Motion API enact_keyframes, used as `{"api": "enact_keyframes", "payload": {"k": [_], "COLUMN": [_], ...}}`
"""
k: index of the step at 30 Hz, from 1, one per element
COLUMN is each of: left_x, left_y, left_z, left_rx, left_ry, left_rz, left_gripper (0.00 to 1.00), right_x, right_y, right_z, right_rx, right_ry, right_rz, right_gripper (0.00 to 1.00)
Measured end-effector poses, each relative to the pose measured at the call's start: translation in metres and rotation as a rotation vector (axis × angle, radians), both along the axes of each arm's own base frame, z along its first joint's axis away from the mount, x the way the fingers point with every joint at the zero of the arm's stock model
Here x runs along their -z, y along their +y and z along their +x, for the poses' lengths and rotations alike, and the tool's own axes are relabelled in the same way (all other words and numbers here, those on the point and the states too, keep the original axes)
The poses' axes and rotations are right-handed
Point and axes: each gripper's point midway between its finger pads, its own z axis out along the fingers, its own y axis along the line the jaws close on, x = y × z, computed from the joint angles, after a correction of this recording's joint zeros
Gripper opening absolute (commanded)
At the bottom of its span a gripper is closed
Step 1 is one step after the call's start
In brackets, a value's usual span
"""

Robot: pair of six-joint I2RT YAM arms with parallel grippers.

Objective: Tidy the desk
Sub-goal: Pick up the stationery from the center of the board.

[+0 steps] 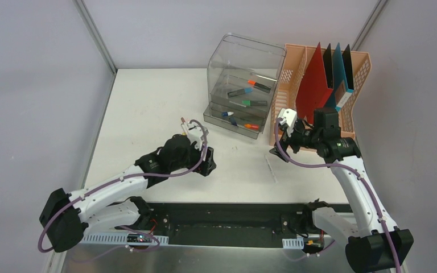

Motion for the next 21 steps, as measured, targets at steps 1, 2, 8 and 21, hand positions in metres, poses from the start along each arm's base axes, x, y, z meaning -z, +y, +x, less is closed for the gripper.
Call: {"api": "enact_keyframes", "payload": {"k": [1, 2, 8, 21], "left_x": [0.004, 0.009, 0.047, 0.076], "left_y": [0.001, 0.002, 0.008, 0.033], "left_z": [0.001, 0.002, 0.010, 0.020], "left_rx": [0.013, 0.023, 0.098, 0.331], "left_ry": [0.013, 0.026, 0.119, 0.038], "left_rz": [0.045, 0.093, 0.367, 0.760], "left_gripper": [0.84, 0.84, 0.76, 0.68], "right_x": [0.000, 0.000, 0.002, 0.002], "right_y": [0.000, 0.000, -0.001, -0.002], "right_z": [0.000, 0.000, -0.001, -0.002], "right_rx": [-0.002, -0.004, -0.007, -0.013], "right_ry": [-0.001, -0.003, 0.002, 0.005], "right_rz": [0.000, -0.001, -0.003, 0.001], "right_gripper": [0.99, 0.99, 0.99, 0.99]}}
